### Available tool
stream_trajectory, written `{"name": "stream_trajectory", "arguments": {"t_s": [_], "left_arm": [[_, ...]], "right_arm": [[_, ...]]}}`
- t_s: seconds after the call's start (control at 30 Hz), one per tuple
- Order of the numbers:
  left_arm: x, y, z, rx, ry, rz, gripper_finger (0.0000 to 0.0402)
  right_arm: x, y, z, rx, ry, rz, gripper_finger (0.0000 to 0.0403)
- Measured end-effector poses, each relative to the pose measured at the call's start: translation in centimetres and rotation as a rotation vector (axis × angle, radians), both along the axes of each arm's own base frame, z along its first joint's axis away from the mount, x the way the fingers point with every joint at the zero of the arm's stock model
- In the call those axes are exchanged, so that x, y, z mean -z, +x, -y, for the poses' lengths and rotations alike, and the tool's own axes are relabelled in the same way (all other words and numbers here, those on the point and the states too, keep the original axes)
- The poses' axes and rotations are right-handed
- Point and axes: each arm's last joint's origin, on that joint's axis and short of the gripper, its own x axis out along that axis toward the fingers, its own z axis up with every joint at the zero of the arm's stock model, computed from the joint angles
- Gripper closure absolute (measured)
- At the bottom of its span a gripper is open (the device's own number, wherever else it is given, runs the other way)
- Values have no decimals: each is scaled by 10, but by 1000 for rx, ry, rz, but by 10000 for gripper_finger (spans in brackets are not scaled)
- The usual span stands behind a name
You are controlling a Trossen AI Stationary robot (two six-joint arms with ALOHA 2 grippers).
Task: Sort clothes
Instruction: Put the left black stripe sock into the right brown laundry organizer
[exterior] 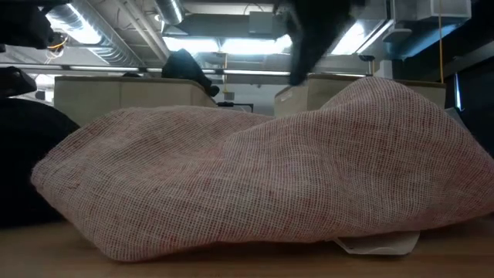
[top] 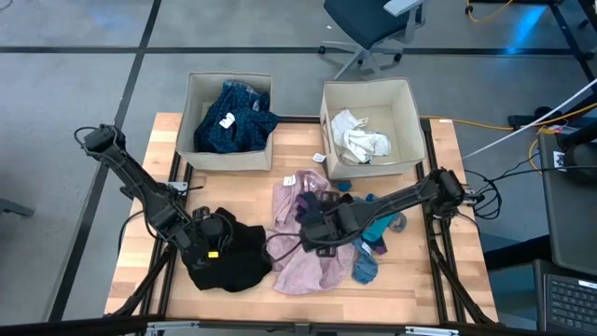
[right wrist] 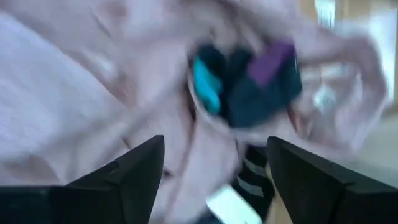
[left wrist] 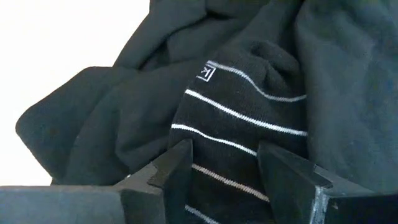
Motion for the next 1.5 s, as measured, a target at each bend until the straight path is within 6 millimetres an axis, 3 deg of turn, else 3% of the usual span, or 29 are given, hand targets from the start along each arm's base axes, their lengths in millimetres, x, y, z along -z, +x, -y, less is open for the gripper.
{"name": "stream_trajectory", "arguments": {"t_s": [0.17,0.33,0.47,0.73,0.93,1.03,1.2,1.37,1.5], "left_arm": [[-1,2,2,15,-10,27,229],[-1,2,2,25,-1,34,229],[-1,3,2,21,7,41,229],[-1,3,2,17,10,48,229],[-2,3,2,17,11,48,229],[-2,3,1,16,14,51,229],[-2,3,1,12,32,66,229],[-2,4,0,15,52,80,229],[-2,4,0,16,56,81,229]], "right_arm": [[37,-23,12,79,-55,-104,123],[55,-37,24,133,-71,-9,150],[64,-43,35,180,-130,36,189],[91,-41,59,200,-45,50,264],[91,-41,64,223,-139,77,344],[85,-40,63,216,-132,75,390],[60,-40,50,185,-136,60,375],[11,-49,33,153,-212,84,395],[-35,-61,29,147,-334,178,384]]}}
